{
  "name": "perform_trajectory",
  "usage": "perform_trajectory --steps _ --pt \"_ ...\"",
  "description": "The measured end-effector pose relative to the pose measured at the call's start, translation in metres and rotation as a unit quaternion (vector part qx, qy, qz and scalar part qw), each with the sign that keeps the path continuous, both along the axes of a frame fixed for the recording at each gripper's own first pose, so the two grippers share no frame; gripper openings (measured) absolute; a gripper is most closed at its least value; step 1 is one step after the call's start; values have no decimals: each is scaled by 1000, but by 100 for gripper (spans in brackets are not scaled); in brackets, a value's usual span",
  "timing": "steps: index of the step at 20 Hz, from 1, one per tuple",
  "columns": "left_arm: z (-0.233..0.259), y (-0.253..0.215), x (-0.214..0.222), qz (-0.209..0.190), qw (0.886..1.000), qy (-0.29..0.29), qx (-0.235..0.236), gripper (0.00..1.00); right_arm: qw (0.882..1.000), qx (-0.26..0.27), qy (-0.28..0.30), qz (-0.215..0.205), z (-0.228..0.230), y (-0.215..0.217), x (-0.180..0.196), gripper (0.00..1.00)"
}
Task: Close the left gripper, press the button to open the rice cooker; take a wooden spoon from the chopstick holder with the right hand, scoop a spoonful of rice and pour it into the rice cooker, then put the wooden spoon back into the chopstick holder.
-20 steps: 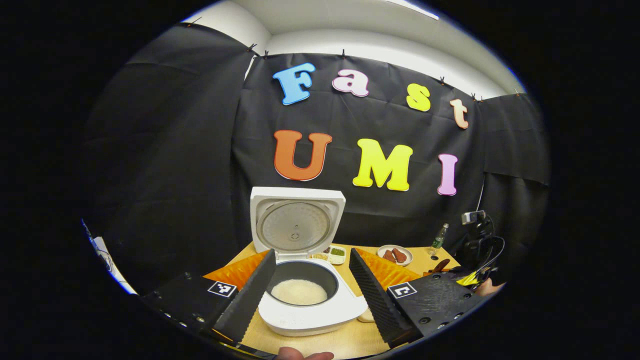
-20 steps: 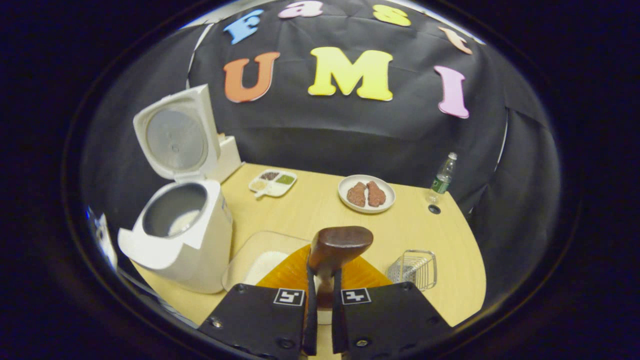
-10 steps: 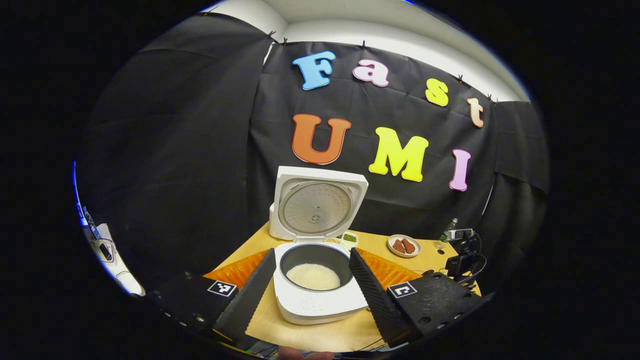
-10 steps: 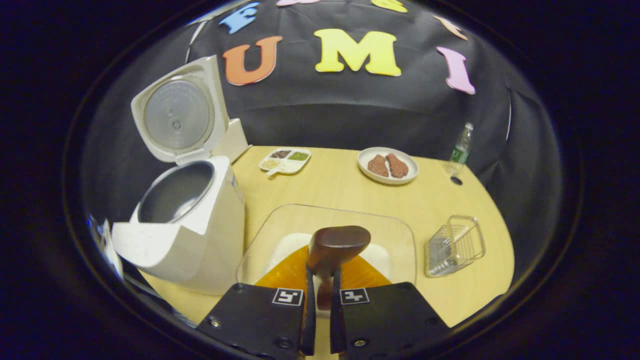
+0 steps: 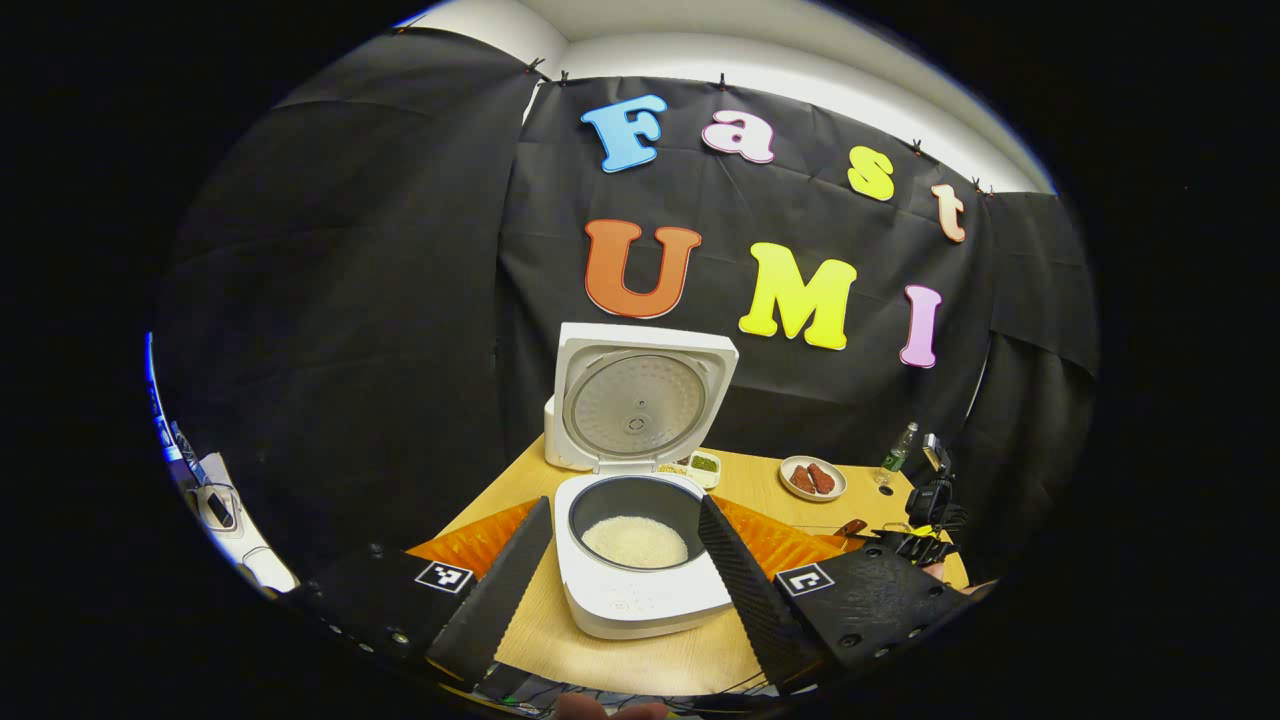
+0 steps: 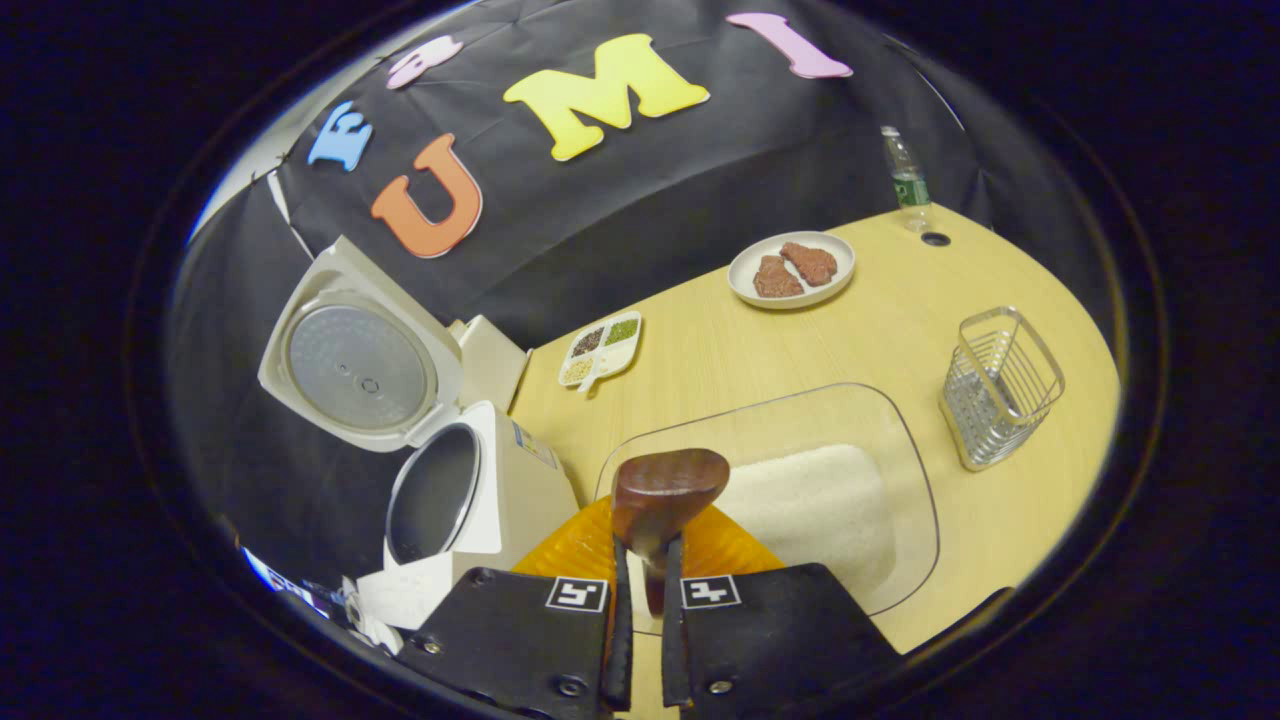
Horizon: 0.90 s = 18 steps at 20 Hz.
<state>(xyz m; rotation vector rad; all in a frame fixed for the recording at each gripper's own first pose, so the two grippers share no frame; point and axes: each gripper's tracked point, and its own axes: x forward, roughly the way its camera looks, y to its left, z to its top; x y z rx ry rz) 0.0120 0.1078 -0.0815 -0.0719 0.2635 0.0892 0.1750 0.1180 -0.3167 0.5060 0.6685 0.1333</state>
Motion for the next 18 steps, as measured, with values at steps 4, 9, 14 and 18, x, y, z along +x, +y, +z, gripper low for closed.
perform_trajectory --steps 4,9,14,18 --pt "8 -12 -2 -11 1000 -4 10 95 998 62 -3 -25 8 -21 -3 13" --pt "13 -34 7 -27 1000 -7 7 94 990 117 -24 -78 29 -70 -7 13" --pt "17 -45 15 -37 999 -12 6 95 971 186 -55 -139 57 -116 -17 13" --pt "19 -41 11 -39 999 -17 13 95 955 236 -81 -158 95 -122 -20 15"
